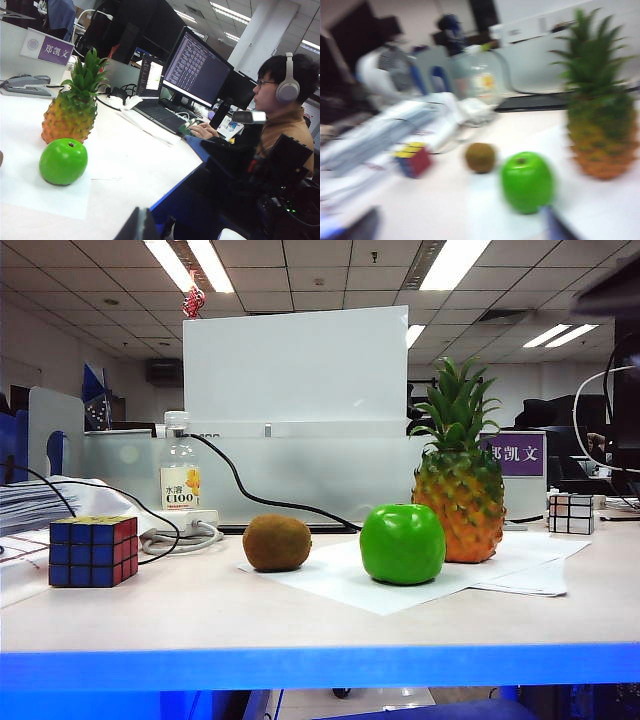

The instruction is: Arrange all the fruits from large to small from left to right in a row.

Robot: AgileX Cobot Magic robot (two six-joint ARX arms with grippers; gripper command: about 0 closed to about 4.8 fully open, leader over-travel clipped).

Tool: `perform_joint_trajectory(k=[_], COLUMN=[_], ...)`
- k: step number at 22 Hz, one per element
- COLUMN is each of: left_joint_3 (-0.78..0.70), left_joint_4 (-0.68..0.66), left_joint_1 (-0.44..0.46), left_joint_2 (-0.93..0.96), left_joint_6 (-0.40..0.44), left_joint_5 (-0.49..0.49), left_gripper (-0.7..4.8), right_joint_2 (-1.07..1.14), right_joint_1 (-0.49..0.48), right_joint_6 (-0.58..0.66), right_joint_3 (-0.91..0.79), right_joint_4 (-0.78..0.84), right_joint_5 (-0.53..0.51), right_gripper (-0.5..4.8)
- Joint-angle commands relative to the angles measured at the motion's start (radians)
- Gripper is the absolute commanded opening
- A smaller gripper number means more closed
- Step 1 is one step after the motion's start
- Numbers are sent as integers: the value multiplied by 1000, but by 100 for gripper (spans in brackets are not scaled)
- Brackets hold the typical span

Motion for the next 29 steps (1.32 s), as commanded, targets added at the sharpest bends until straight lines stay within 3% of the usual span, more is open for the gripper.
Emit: perform_joint_trajectory(k=[1, 3, 7, 10, 12, 20, 22, 26, 29], left_joint_3=[6, 14, 17, 18, 18, 17, 17, 17, 17], left_joint_4=[34, 37, 49, 50, 55, 65, 65, 63, 62], left_joint_1=[-2, -2, -2, -2, -2, -2, -2, -2, -2], left_joint_2=[-2, -2, -2, -2, -2, -2, -2, -2, -2], left_joint_6=[-10, -9, -10, -18, -22, -31, -31, -32, -36], left_joint_5=[4, 3, -11, -9, -7, 15, 15, 20, 23], left_gripper=[30, 30, 31, 31, 31, 31, 31, 31, 31], right_joint_2=[85, 188, 566, 959, 1168, 1518, 1551, 1625, 1665], right_joint_1=[17, 17, 17, 17, 17, 16, 14, -47, -89], right_joint_6=[-140, -196, -269, -310, -309, -397, -398, -387, -354], right_joint_3=[5, 5, 48, 183, 292, 598, 629, 691, 726], right_joint_4=[123, 243, 521, 735, 831, 832, 837, 839, 830], right_joint_5=[190, 239, 232, 236, 303, 448, 526, 520, 449], right_gripper=[479, 479, 479, 479, 479, 479, 479, 479, 479])
